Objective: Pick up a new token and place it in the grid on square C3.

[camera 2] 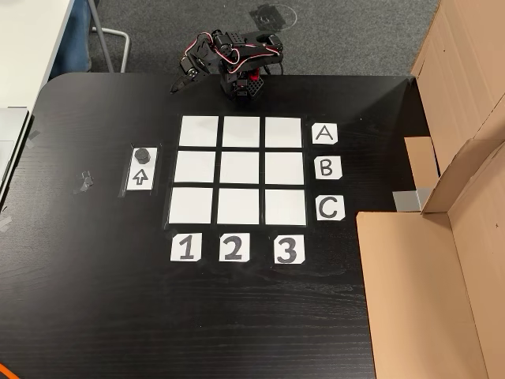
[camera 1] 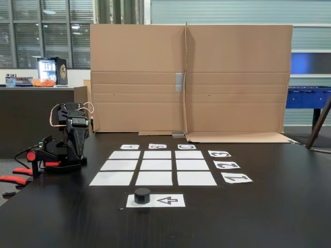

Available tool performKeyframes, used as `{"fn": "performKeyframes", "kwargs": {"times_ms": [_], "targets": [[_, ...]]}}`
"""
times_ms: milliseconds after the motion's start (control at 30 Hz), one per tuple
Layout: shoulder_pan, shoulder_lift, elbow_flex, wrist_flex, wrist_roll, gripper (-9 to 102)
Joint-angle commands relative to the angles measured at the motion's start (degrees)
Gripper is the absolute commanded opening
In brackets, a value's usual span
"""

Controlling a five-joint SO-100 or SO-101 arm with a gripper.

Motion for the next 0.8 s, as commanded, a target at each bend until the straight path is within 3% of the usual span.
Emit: {"fn": "performKeyframes", "kwargs": {"times_ms": [0,200,467,767], "targets": [[0.2,0.4,-0.2,0.2,-0.4,0],[0.1,-1.4,-2.1,0.1,-0.4,0],[-5.1,-17.8,-13.8,2.3,-0.3,0],[-10.8,-31.4,-30.5,16.1,0.4,3]]}}
